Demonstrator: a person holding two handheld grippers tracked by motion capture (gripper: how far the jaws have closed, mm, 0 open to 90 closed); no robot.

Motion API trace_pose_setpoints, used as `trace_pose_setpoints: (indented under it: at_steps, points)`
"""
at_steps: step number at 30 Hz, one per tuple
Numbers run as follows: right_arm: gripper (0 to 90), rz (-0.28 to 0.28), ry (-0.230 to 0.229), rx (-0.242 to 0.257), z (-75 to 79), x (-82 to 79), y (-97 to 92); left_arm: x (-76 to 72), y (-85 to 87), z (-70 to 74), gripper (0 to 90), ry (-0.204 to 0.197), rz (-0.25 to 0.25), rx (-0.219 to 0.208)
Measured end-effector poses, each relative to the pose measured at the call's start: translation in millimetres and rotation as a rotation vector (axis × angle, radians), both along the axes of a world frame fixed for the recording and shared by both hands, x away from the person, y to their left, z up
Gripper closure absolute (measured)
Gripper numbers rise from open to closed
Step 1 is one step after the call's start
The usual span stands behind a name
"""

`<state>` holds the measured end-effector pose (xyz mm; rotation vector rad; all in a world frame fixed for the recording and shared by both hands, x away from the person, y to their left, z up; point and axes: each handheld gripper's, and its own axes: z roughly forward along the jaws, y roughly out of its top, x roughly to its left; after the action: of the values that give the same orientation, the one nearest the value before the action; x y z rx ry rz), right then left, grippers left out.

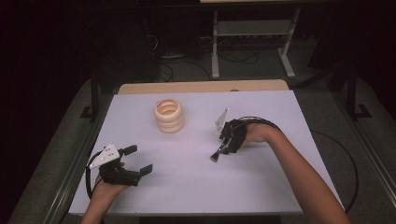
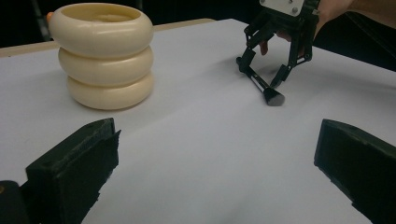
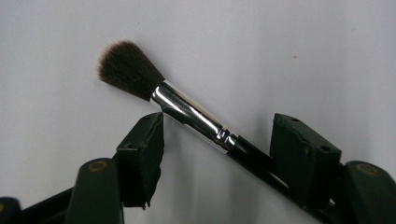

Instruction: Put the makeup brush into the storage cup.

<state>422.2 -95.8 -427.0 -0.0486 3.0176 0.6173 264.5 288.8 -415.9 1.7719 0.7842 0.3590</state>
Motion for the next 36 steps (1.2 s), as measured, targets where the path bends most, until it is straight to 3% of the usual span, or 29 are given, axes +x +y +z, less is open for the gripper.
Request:
trace_pose_setpoints:
  at_steps: [25, 36]
  points:
    - [67.3, -0.076, 0.062, -0.052, 4.5, -3.2, 1.4, 0.2, -1.3, -0.3, 0.0, -0.003, -0.003, -0.003]
    - [72.6, -0.095, 0.069, -0.062, 5.1, -4.7, 3.6, 0.4, -1.8, -0.4, 0.0, -0.003, -0.004, -0.004]
